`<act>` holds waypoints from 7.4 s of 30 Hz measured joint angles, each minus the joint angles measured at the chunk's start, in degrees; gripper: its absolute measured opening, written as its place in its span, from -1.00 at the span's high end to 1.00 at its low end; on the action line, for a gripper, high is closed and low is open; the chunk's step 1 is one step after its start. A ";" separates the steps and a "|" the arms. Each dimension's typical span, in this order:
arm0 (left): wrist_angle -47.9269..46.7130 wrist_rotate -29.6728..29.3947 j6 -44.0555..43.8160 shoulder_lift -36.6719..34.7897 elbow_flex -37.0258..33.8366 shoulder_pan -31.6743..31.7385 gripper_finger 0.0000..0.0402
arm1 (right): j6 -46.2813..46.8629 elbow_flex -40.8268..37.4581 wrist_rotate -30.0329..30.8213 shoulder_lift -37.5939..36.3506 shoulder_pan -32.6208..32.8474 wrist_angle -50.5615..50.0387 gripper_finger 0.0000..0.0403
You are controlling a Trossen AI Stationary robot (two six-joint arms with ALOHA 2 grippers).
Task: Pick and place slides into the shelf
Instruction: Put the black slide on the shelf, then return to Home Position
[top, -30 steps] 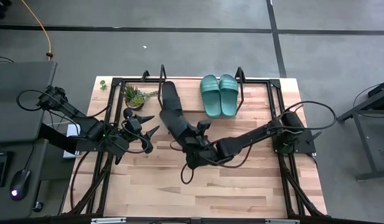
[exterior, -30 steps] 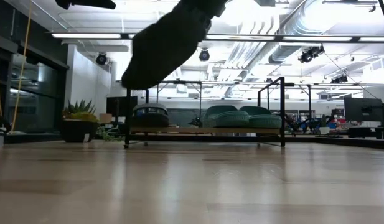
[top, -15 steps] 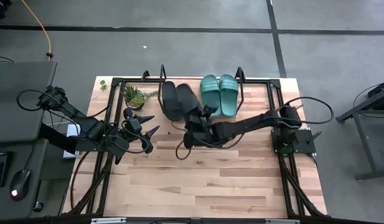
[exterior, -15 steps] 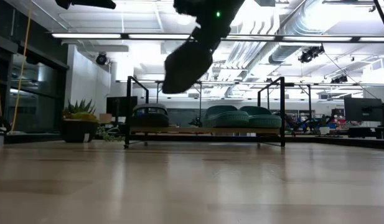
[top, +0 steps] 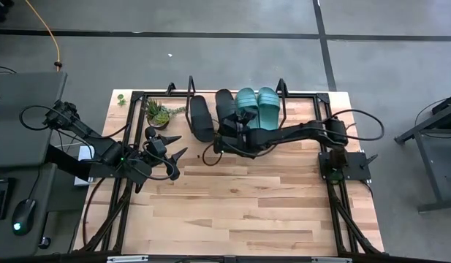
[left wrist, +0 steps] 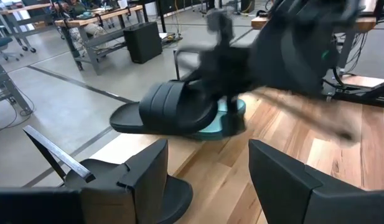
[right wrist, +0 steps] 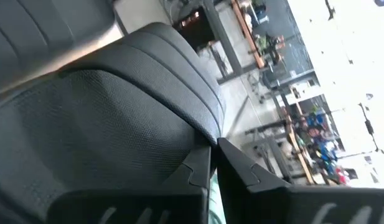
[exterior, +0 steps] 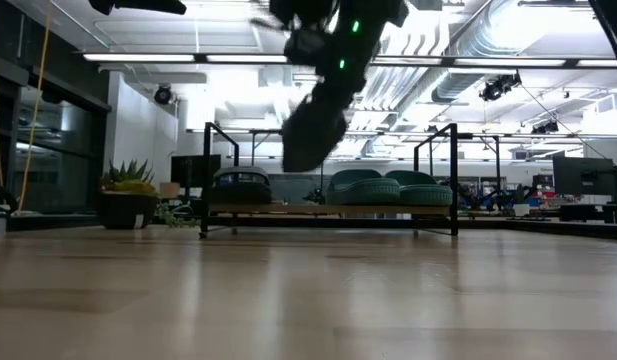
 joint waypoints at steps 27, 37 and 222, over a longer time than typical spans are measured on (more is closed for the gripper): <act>0.01 0.00 0.44 0.00 0.00 0.00 -0.03 | -3.04 -0.02 -9.18 7.61 -4.18 9.77 1.00; 0.03 0.00 0.44 0.00 0.00 0.01 -0.03 | -1.52 -0.02 -10.61 7.63 -2.86 7.68 1.00; 29.84 42.01 29.87 -41.33 -36.82 22.88 -0.03 | -0.41 -89.48 -78.87 -102.53 -16.29 64.82 0.36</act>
